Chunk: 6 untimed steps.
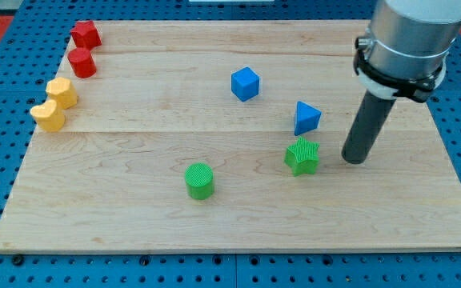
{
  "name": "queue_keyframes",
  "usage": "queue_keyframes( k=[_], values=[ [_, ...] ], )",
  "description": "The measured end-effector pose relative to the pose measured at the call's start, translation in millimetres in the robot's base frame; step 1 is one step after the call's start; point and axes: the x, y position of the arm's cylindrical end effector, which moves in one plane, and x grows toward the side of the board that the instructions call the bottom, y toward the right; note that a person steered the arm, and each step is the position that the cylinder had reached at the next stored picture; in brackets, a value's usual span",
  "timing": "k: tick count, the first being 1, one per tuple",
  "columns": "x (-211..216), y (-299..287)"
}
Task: Push the red star towards the blue cube
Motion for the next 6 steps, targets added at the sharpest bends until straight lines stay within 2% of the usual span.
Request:
queue_keyframes(
  k=[2,3,5,6],
  values=[
    [-5.4,-75.2],
    [-2.5,-61.2],
    [75.4,-47.2],
    [114.9,-101.7]
  ],
)
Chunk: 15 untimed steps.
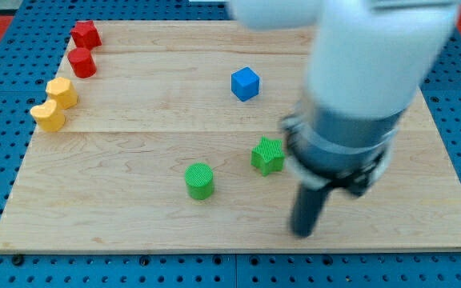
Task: Push the red star towards the blue cube
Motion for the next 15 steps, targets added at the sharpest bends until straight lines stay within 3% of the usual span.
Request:
queue_keyframes(
  k=[1,2,3,7,8,10,11,13,15],
  values=[
    [8.7,-42.3],
    [-5.2,-139.1],
    [-53.5,-198.1],
    [-393.8,-188.2],
    [-417.8,-229.9],
    [-415.8,-357.5],
    [-381.9,-333.3],
    [-313.3,-224.9],
    [-359.8,-284.4]
  ],
)
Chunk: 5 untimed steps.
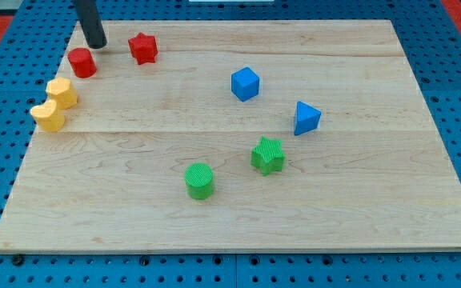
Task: Push the red star towards the blue cube
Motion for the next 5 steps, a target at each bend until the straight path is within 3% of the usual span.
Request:
queue_keyframes(
  k=[2,3,5],
  values=[
    [8.8,74.8],
    [51.0,97.7],
    [34.9,87.4]
  ],
)
